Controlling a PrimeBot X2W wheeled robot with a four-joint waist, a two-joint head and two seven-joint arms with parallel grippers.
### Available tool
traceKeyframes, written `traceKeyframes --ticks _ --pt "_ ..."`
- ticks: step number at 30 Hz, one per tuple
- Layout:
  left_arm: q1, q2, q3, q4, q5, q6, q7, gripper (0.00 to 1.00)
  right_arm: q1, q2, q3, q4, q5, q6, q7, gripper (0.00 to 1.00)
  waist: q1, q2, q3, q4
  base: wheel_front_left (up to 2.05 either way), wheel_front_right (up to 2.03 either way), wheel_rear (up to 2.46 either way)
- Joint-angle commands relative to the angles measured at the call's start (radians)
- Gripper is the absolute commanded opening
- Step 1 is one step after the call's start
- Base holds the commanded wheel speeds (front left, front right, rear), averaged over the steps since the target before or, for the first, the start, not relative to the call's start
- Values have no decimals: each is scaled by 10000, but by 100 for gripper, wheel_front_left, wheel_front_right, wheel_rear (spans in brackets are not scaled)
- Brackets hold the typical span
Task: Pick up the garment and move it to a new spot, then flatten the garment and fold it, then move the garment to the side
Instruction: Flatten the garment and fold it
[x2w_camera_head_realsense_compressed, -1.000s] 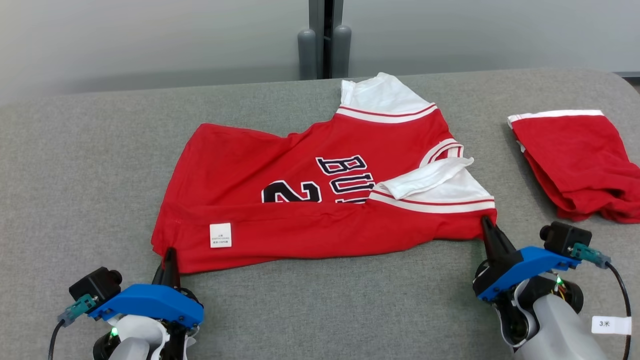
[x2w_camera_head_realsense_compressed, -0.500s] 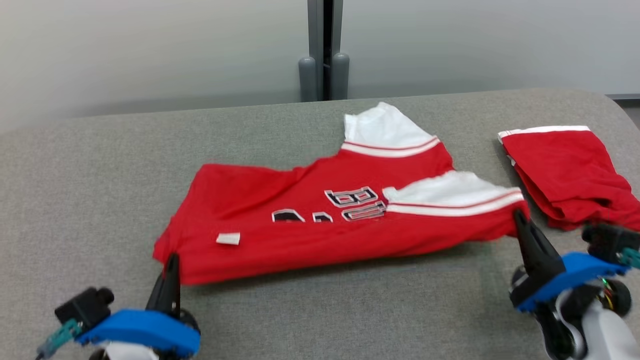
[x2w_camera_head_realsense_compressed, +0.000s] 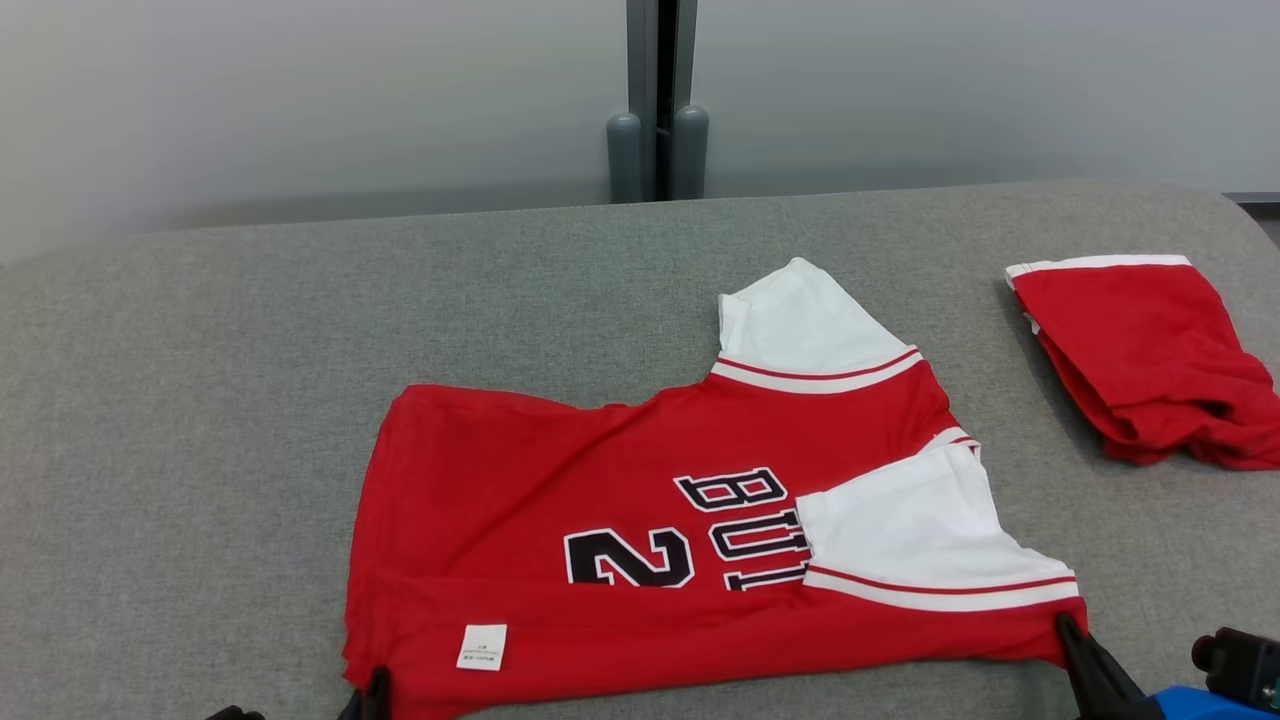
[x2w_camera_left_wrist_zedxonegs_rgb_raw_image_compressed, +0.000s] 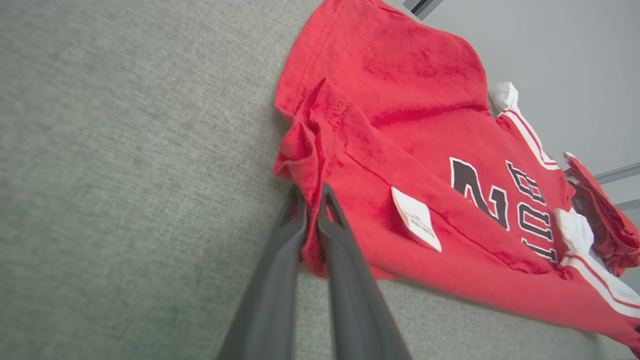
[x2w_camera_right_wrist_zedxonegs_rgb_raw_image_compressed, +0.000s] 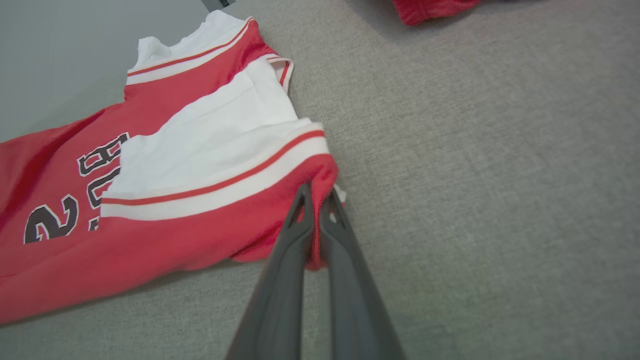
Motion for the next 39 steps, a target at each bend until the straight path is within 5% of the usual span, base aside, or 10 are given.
traceKeyframes --ticks 1,2,14,25,35,36,39 --pt "-129 125 -28 -31 126 46 36 100 139 3 16 69 58 -3 -103 77 0 0 0 -23 0 0 0" --pt "-226 249 -32 -111 248 90 47 100 127 3 32 101 64 -3 -162 100 0 0 -1 -41 0 0 0" --pt "-2871 2690 -448 -1149 2774 214 1101 100 -931 9 189 -555 -522 0 -405 100 0 0 245 -244 0 0 0" --pt "-6211 2144 -1353 1458 3287 -83 2918 100 -2772 5 1444 -869 -881 -1 -60 100 0 0 1598 -754 0 0 0" --pt "-7413 2090 -1805 3162 3604 -343 3499 100 -3712 -123 1893 -579 -982 -1 -131 100 0 0 2379 -992 0 0 0" --pt "-7466 2093 -1860 3219 3636 -374 3547 98 -3810 -161 1910 -555 -996 -1 -115 100 0 0 2424 -982 0 0 0" --pt "-7595 2008 -1956 3403 3642 -479 3491 45 -4209 -270 2007 -455 -1090 -1 -38 100 0 0 2562 -927 0 0 0"
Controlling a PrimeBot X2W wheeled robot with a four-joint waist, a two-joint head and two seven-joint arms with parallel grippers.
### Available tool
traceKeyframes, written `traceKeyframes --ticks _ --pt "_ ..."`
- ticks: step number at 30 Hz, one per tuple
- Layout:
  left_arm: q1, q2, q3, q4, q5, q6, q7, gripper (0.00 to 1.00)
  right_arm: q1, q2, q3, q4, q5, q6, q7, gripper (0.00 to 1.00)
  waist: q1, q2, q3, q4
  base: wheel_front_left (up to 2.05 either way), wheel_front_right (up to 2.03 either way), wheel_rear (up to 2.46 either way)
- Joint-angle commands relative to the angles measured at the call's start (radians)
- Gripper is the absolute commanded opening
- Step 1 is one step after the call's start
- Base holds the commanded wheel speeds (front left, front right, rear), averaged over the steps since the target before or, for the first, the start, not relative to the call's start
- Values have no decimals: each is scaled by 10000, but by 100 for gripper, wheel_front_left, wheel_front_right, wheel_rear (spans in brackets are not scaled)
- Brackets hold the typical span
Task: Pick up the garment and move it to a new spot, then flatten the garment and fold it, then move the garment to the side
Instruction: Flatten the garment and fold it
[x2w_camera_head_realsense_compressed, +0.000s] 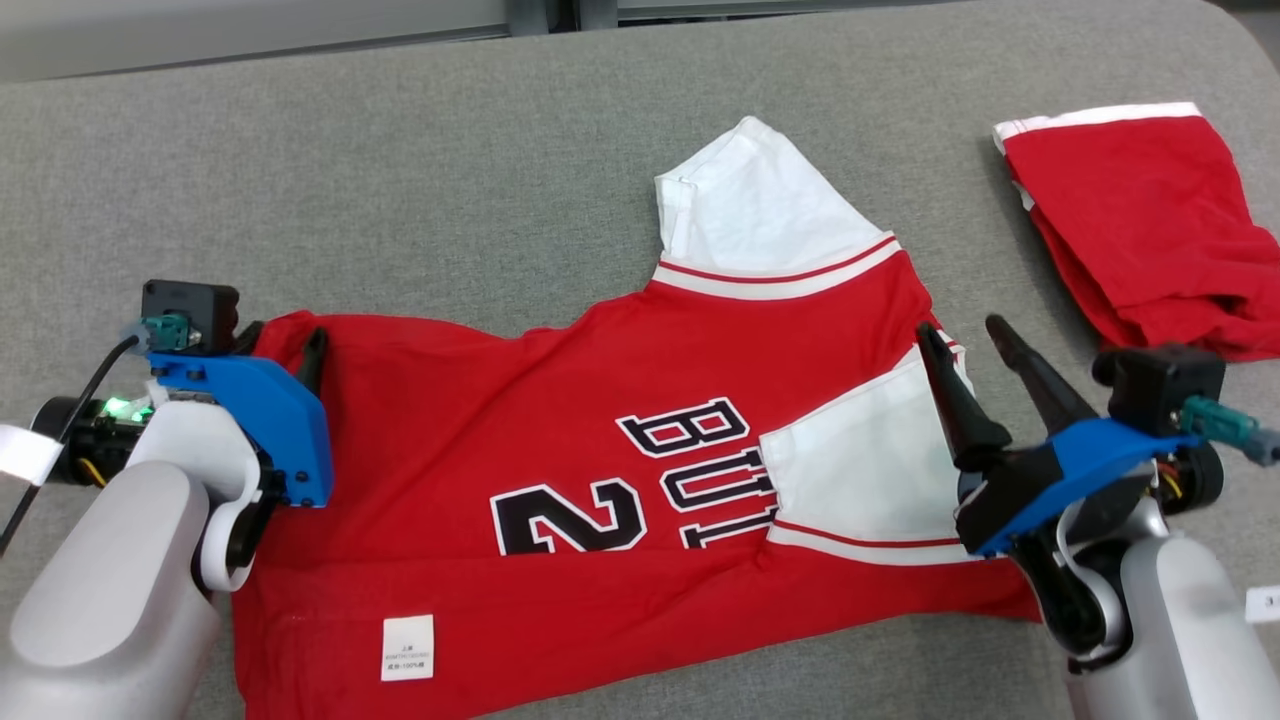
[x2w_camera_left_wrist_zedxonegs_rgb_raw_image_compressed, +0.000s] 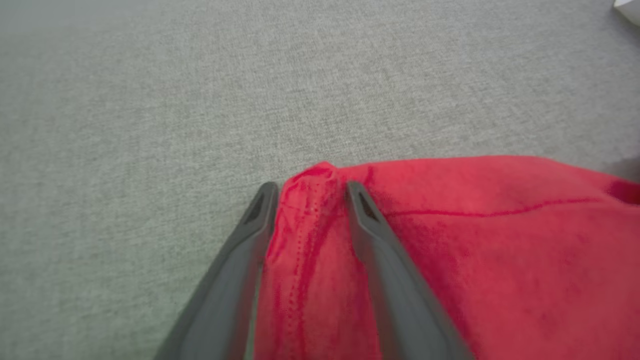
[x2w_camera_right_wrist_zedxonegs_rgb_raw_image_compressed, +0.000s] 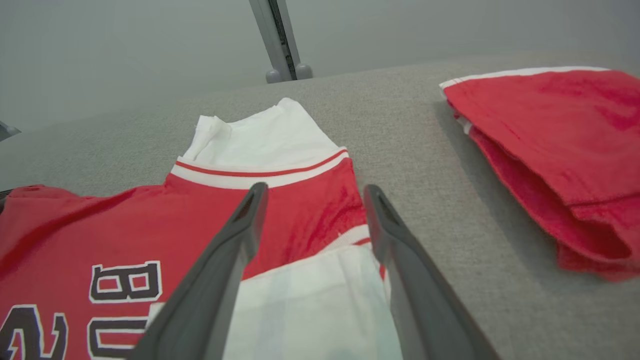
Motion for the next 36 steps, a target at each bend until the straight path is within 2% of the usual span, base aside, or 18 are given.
traceKeyframes --ticks 1,3,11,22,30,31,32,33,34,36 --pt "-118 -22 -89 113 68 -41 -10 33 -277 -87 37 35 -81 1 48 100 -1 -1 57 53 0 0 0" --pt "-270 -110 -117 174 78 -84 -126 0 -658 -157 139 176 -145 1 142 100 -1 -1 153 131 0 0 0" --pt "-766 -371 -65 -293 197 -88 -927 0 -2969 -582 30 1425 -571 1 691 100 -1 -1 479 862 0 0 0" --pt "-985 -1152 -487 -1398 345 -142 -1640 0 -6036 -1132 -748 5144 -1862 1 1800 100 -1 -1 1083 2432 0 0 0" --pt "-1153 -1513 -728 -1779 450 -72 -1866 0 -7195 -997 -1490 7101 -2632 1 1946 100 -1 -1 1488 2894 0 0 0" --pt "-1155 -1522 -732 -1793 454 -77 -1890 0 -7274 -962 -1521 7276 -2686 1 1896 89 -1 -1 1499 2898 0 0 0" --pt "-1155 -1525 -736 -1803 453 -65 -1907 0 -7312 -914 -1530 7436 -2715 1 1847 45 -1 -1 1501 2892 0 0 0" --pt "-1154 -1521 -736 -1804 447 -53 -1928 0 -7341 -871 -1529 7579 -2742 1 1789 8 -1 -1 1496 2878 0 0 0" --pt "-1148 -1511 -733 -1798 438 -40 -1931 0 -7376 -843 -1525 7709 -2779 1 1758 0 -1 -1 1484 2857 0 0 0" --pt "-1135 -1479 -706 -1786 403 -20 -1950 0 -7495 -802 -1492 7854 -2811 1 1451 0 -1 -1 1449 2790 0 0 0"
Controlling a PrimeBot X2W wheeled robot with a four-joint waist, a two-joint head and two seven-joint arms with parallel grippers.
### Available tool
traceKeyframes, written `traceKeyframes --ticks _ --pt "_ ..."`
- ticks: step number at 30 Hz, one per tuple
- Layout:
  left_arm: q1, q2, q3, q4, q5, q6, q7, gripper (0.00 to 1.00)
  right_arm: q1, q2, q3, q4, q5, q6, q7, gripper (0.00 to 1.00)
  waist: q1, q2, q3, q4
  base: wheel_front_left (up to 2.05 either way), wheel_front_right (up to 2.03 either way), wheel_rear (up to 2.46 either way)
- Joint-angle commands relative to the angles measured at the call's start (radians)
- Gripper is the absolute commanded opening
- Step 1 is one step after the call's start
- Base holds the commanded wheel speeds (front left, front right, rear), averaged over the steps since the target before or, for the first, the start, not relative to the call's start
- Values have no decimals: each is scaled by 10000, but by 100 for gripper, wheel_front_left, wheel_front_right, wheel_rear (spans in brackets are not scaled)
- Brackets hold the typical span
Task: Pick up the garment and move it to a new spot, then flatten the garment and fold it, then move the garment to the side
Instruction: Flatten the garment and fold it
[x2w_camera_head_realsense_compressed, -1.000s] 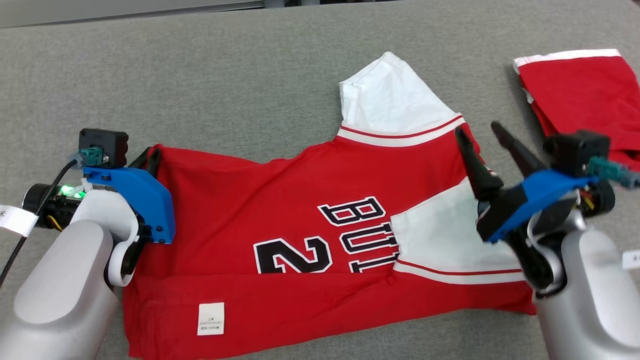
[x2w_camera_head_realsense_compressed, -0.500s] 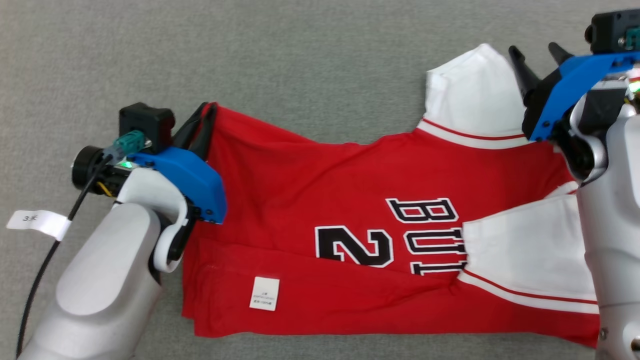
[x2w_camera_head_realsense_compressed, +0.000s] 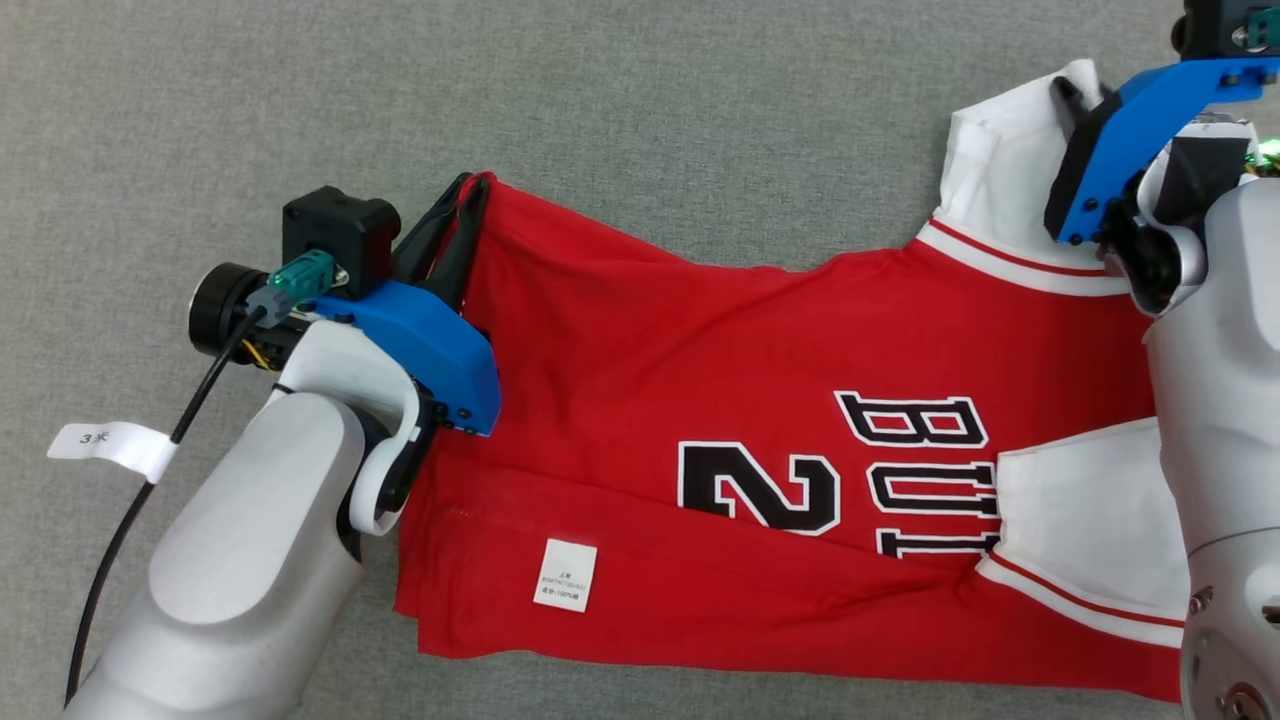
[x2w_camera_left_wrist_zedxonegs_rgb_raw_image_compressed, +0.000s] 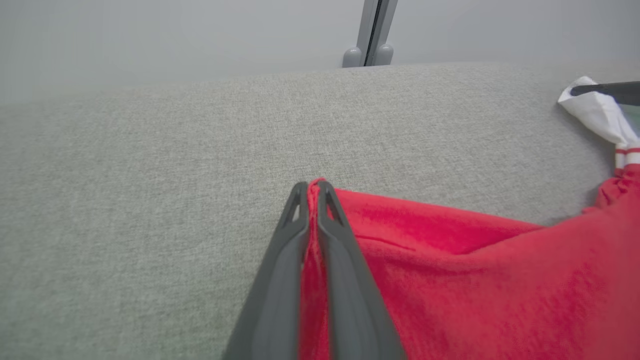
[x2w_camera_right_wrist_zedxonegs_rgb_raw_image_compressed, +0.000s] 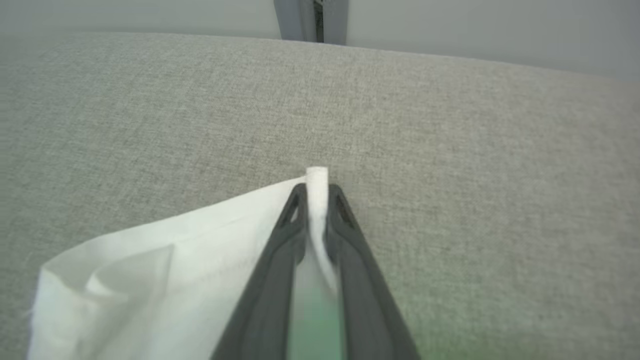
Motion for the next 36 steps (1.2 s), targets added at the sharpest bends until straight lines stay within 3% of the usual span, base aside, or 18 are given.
traceKeyframes --ticks 1,4,12,19,26,31,36 --pt "-159 72 44 -1 -37 61 -64 0 -133 63 68 199 -48 1 -369 0 -1 0 -63 -100 0 0 0" --pt "-65 135 182 142 -200 87 -134 0 -328 165 199 370 226 1 -1613 0 -1 0 -401 -361 0 0 0" --pt "584 243 463 362 -729 70 -219 0 599 75 1347 171 1399 1 -2905 0 -1 0 -1420 -854 0 0 0" --pt "1972 554 775 39 -1328 266 -264 0 3001 -490 2452 -1488 3303 1 -3715 0 -1 0 -2664 -1285 0 0 0" --pt "3849 631 1090 -1193 -2058 658 -409 0 6113 -853 2130 -4020 4273 1 -4076 0 -1 0 -3431 -1533 0 0 0" --pt "5209 440 1429 -1691 -2814 962 -545 0 7891 -403 1771 -5390 4327 1 -3984 0 -1 0 -3609 -1681 0 0 0" --pt "6157 322 1603 -1552 -3191 1215 -676 0 8970 9 1318 -5840 4046 1 -3977 0 -1 0 -3767 -1711 0 0 0"
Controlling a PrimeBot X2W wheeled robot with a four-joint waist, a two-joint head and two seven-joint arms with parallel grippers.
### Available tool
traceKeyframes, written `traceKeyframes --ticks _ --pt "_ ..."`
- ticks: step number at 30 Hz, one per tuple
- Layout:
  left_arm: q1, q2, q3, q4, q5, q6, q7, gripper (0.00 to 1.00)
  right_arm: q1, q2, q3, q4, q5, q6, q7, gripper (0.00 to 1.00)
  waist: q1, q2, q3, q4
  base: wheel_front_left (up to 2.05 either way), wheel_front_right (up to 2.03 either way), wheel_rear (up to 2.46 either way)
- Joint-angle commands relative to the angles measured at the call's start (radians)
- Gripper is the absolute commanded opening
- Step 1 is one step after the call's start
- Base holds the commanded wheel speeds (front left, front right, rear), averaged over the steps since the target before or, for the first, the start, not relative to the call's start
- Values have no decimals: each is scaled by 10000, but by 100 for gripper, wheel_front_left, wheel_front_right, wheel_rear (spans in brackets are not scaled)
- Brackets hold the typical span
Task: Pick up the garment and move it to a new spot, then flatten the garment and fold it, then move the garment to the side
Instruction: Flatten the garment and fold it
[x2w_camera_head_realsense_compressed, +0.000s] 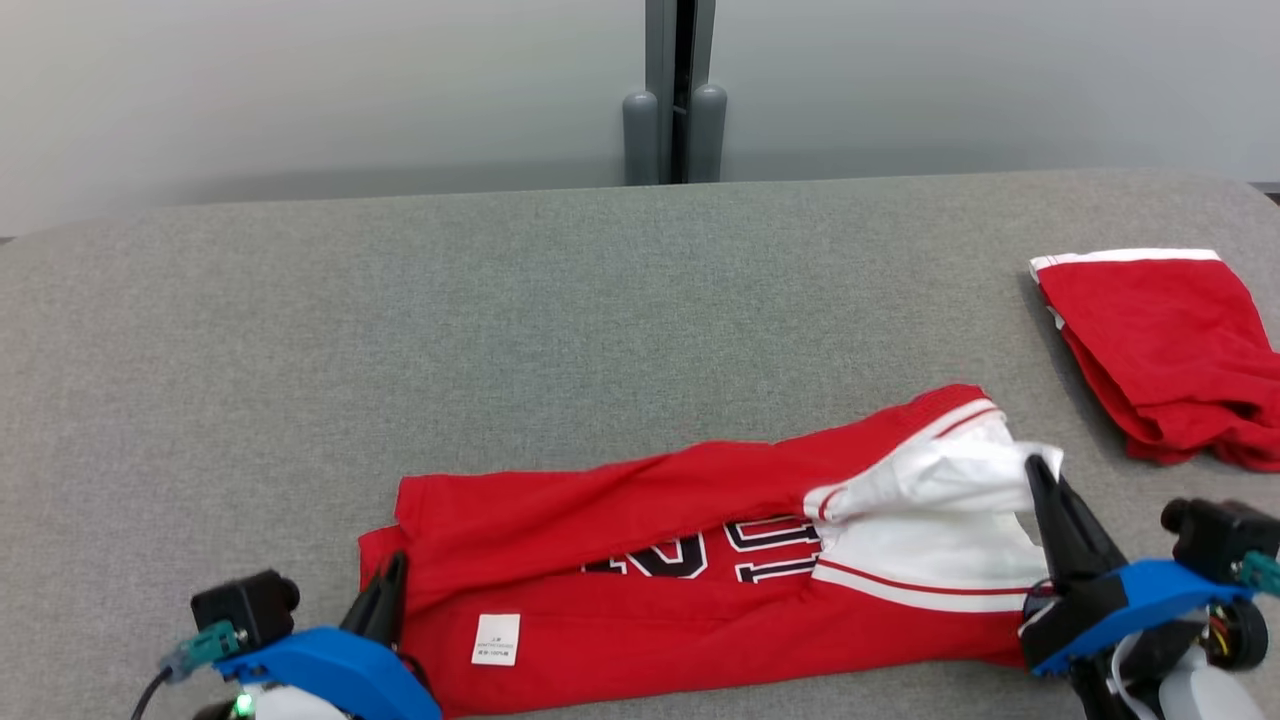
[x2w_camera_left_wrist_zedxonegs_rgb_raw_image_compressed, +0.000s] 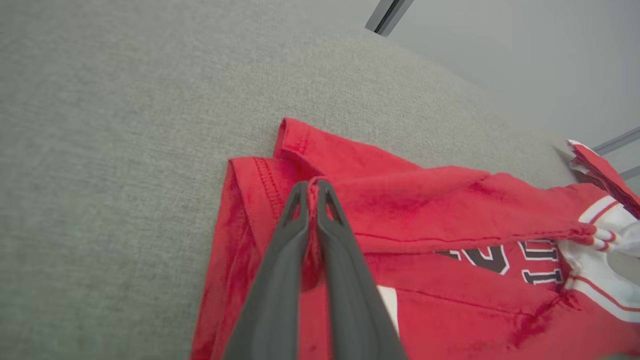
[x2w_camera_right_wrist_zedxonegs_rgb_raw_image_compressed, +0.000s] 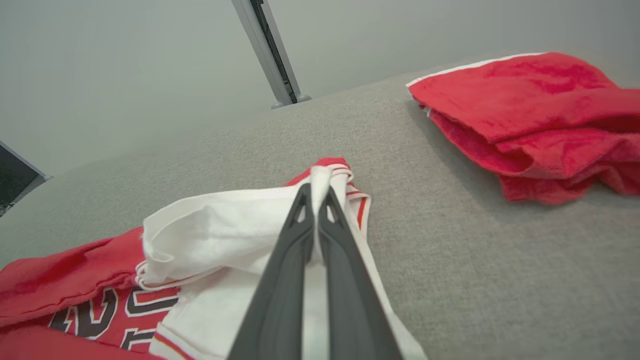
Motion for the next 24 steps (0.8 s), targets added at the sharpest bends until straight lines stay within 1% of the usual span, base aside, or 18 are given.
traceKeyframes --ticks 1,2,3,4,5,6,7,12,17,21,24 --pt "197 -24 52 105 -116 46 11 0 336 164 -158 -96 -141 1 -53 0 3 -1 -67 8 0 0 0" --pt "304 -65 16 172 -167 42 60 0 499 249 -256 -109 -194 1 -58 0 3 -1 -110 20 0 0 0" --pt "358 -84 -25 259 -150 34 49 0 640 315 -332 -105 -256 1 -63 4 3 -1 -154 31 0 0 0" --pt "396 -107 -35 350 -143 52 11 10 768 390 -385 -111 -299 1 -73 25 3 -1 -191 40 0 0 0" --pt "423 -144 -42 432 -140 61 -51 39 899 470 -470 -107 -301 1 -107 48 3 -1 -235 53 0 0 0" --pt "427 -159 -46 518 -68 91 -145 91 1027 537 -578 -112 -331 1 -172 100 3 -1 -278 69 0 0 0" --pt "424 -183 -53 587 -22 128 -253 100 1168 592 -654 -116 -340 1 -190 100 3 -1 -322 82 0 0 0" --pt "348 -201 84 674 282 169 -1008 100 1719 757 -1119 -193 -496 1 -298 100 3 -1 -509 101 0 0 0" --pt "215 -222 130 724 751 349 -1830 100 1794 804 -1377 -325 -896 1 -213 100 3 -1 -695 77 0 0 0" --pt "102 -152 47 813 1152 516 -2217 100 1448 780 -1202 -316 -1323 1 164 100 3 -1 -776 109 0 0 0" --pt "101 -103 67 851 1273 581 -2375 100 1175 730 -1091 -64 -1592 1 678 100 3 -1 -771 194 0 0 0"
